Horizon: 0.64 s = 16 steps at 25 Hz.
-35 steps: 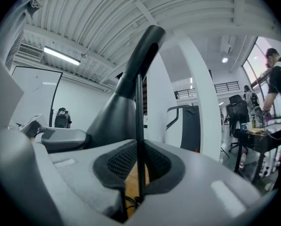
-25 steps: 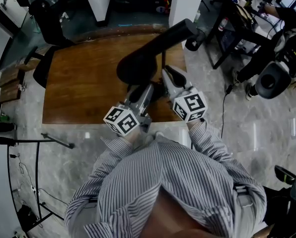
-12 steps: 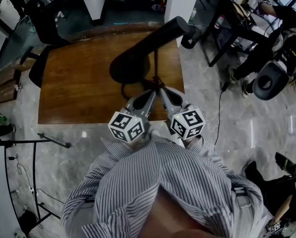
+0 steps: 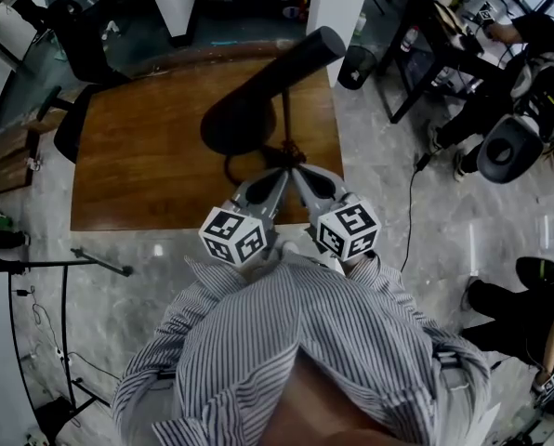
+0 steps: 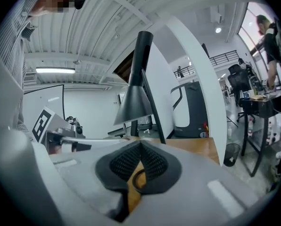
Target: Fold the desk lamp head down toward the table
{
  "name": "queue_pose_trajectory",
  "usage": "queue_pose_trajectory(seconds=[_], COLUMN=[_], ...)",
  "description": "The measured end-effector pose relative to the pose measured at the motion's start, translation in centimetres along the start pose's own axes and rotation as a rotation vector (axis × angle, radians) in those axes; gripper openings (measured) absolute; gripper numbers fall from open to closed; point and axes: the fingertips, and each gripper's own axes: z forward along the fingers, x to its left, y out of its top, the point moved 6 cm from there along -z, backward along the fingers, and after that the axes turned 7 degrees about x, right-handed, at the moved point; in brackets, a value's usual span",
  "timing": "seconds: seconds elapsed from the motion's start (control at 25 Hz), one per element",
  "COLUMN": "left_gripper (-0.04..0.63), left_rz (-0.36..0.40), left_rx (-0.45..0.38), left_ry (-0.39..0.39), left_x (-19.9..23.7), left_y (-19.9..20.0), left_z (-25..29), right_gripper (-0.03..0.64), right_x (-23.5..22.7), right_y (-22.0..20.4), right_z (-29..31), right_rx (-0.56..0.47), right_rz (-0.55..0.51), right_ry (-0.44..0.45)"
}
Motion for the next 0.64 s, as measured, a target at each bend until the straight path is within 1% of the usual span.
queue_pose_trajectory(seconds=[0.28,0.64], left_gripper=[0.003,0.003], left_rz=[0.001,0.011], left_rx=[-0.001,-0.016], left_ry=[0.012,0.009], left_x=[-0.03,-0.26], left_y=[-0.36,-0.18], left_z=[-0.51,-0.8], right_gripper=[0.0,0.0], right_x=[0.45,0.62], right_y=[-0.55,-0.51], right_z=[0.21,0.22], right_rx=[0.017,0.022], right_rz=[-0.022,-0.05], right_ry=[0.013,-0.008])
